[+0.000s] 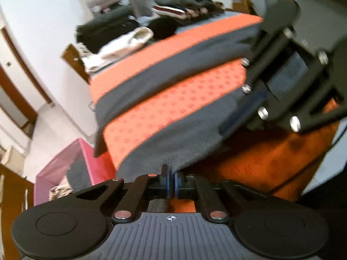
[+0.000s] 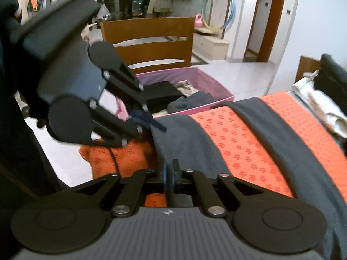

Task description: Fold clothes

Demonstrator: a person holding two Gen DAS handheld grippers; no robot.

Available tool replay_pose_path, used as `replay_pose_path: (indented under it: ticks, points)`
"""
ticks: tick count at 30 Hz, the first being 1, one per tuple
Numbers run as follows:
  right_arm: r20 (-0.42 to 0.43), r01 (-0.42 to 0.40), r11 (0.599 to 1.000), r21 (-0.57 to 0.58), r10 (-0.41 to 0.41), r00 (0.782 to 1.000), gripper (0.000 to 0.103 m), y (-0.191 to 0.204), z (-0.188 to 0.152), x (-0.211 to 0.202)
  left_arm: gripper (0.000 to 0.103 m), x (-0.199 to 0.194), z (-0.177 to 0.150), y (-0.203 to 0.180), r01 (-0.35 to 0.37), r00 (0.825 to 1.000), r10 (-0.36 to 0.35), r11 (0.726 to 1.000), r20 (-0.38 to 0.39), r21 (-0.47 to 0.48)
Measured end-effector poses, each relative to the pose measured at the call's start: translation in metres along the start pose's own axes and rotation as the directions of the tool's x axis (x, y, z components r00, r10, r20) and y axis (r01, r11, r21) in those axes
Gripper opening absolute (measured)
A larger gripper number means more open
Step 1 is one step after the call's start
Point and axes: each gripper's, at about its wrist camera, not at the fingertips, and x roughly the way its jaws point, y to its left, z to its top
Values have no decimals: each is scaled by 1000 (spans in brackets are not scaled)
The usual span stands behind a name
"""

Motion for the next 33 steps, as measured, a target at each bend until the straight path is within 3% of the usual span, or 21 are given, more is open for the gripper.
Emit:
replay_pose_path:
  ticks: [6, 14, 21, 26, 33]
  points:
    - [-26, 114, 993, -28, -115, 993, 22, 1, -29, -17, 7, -8, 20, 2, -63, 998, 60, 996, -34, -66]
    - [-86, 304, 951, -46, -307, 948, 21, -2, -90, -54, 7, -18, 39, 7, -178, 983, 161, 953, -91, -246]
    - [-155, 438, 897, -63, -442, 884, 20, -17, -147, -97, 7, -27, 46, 4, -256, 966, 235, 923, -105, -288]
    - [-232, 535, 845, -13, -523, 820, 20, -39, -193, -133, 7, -31, 49, 2, -297, 955, 275, 893, -114, -337]
    - [-336, 608, 794, -10, -575, 746, 20, -64, -249, -168, 7, -33, 54, -5, -353, 935, 323, 838, -143, -417]
